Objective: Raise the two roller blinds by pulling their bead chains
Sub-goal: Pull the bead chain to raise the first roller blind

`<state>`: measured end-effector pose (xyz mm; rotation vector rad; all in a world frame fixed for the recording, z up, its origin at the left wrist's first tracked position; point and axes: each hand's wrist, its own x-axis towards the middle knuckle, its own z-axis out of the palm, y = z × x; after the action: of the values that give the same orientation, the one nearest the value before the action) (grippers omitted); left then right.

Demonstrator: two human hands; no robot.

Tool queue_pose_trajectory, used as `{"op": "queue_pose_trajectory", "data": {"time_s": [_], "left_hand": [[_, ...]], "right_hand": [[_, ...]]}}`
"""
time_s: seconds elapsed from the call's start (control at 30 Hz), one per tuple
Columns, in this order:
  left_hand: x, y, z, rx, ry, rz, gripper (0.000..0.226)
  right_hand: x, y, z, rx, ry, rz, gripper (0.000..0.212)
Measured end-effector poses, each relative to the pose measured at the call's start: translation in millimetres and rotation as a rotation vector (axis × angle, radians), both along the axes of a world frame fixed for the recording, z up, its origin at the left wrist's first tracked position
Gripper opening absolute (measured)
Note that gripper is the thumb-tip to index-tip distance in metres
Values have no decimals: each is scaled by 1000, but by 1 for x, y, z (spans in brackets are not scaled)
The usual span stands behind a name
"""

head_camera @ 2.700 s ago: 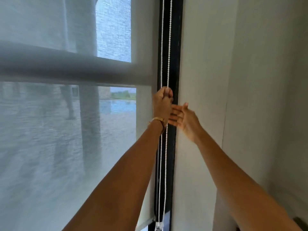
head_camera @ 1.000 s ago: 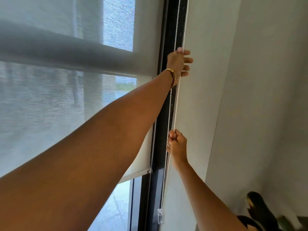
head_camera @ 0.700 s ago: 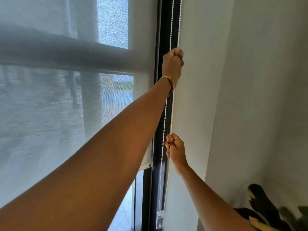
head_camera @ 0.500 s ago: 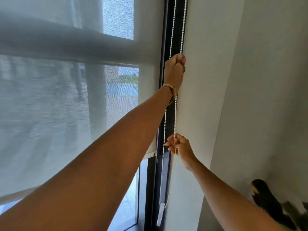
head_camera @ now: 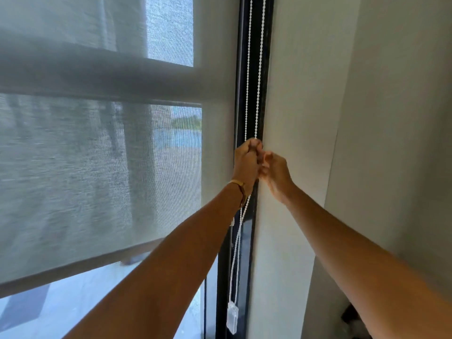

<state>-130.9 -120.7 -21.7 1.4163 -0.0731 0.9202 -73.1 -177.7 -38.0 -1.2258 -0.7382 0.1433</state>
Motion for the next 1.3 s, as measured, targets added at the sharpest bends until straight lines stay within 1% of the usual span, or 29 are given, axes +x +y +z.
{"op": "queue_pose_trajectory", "data": {"time_s": [0.1,0.23,0.3,0.47,0.57,0.67,0.77,0.83,0.93,1.03,1.1,1.17,1.3], "left_hand": [[4,-2,-20,-37,54,-37,37],[5,-1,-51,18,92,-50,39],[5,2,-67,20,108,-49,40],[6,12,-104,18,180,-3,40],[9,17,-123,0,204,26,41],[10,23,-143,1,237,20,41],[9,31,-172,-32,303,-22,42],[7,34,-194,-66,367,-86,42],[0,38,-212,-60,475,-148,34],[-3,41,-211,-15,561,-199,27],[1,46,-196,5,559,-218,35],[11,50,-170,15,515,-218,43],[30,52,-85,47,380,-188,42]], "right_hand": [[3,5,44,63,-62,-44,35],[0,11,92,115,-75,64,39],[-3,17,110,150,-79,79,39],[-1,31,130,92,-113,-26,35],[2,40,123,68,-225,-131,34],[8,53,95,57,-364,-229,34],[14,60,58,42,-367,-285,34],[17,61,31,31,-364,-275,30],[17,59,1,44,-337,-246,29],[17,53,-7,48,-323,-252,35],[14,49,-8,48,-322,-270,37],[11,46,-8,62,-317,-280,37],[4,41,-10,73,-328,-354,30]]}}
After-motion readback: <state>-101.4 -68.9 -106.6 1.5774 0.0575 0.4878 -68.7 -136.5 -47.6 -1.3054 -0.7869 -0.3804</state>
